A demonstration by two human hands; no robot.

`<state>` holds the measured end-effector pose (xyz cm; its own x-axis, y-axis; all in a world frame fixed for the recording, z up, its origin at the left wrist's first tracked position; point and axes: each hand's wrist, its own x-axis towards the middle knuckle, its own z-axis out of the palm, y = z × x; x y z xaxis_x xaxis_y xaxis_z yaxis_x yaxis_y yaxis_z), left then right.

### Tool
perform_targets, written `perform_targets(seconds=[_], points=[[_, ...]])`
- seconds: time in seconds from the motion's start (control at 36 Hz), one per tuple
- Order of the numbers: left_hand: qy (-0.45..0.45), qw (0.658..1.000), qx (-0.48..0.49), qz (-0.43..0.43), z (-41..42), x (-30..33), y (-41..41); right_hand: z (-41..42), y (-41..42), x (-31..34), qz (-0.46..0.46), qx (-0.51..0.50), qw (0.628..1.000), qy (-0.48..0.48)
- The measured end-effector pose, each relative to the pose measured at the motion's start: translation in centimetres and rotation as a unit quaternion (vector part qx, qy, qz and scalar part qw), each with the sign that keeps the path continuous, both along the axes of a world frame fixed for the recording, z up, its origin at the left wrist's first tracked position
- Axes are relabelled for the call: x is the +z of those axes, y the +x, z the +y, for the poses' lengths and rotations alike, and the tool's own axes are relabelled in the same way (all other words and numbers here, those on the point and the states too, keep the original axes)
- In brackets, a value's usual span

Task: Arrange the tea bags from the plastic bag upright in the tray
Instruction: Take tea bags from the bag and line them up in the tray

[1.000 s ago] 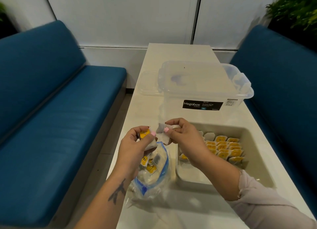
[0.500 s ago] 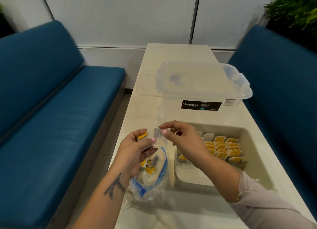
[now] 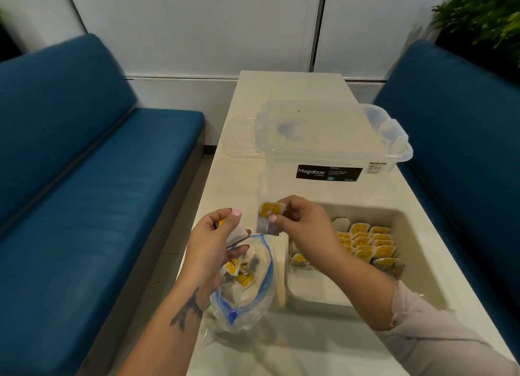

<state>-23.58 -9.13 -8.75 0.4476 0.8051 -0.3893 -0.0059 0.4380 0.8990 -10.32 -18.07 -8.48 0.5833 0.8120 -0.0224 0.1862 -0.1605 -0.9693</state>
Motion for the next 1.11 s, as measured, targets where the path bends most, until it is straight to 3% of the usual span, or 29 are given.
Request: perform_targets(seconds=[0.11, 0.31, 0.47, 0.72, 0.83, 1.0, 1.11], points=[[0.024, 0.999, -0.030, -0.007, -0.6, -0.1, 0.2, 0.1, 0.2, 0.2, 0.137, -0.011, 0.990, 0.040], [0.064, 0.996, -0.022, -0.056, -1.6, 0.2, 1.1, -0.5, -0.2, 0.2, 0.202, 0.001, 0.979, 0.034], [0.117, 0.993, -0.016, -0.020, -1.6, -0.4, 1.7, -1.0, -0.1, -0.2, 0.255, -0.005, 0.966, 0.036], [0.210, 0.975, -0.059, 0.045, -0.9, -0.1, 2.0, -2.1, 1.6, -0.1, 0.200, -0.001, 0.979, 0.028], [0.203, 0.976, -0.073, 0.029, -1.0, -0.1, 2.3, -2.3, 2.0, -0.2, 0.172, -0.006, 0.985, 0.023], [0.215, 0.975, -0.049, 0.019, -1.5, -0.3, 3.1, -2.9, 2.2, -0.4, 0.216, -0.010, 0.976, 0.028], [0.247, 0.967, -0.057, 0.030, -1.8, -0.2, 3.5, -3.7, 3.0, 0.1, 0.164, -0.006, 0.986, 0.000]])
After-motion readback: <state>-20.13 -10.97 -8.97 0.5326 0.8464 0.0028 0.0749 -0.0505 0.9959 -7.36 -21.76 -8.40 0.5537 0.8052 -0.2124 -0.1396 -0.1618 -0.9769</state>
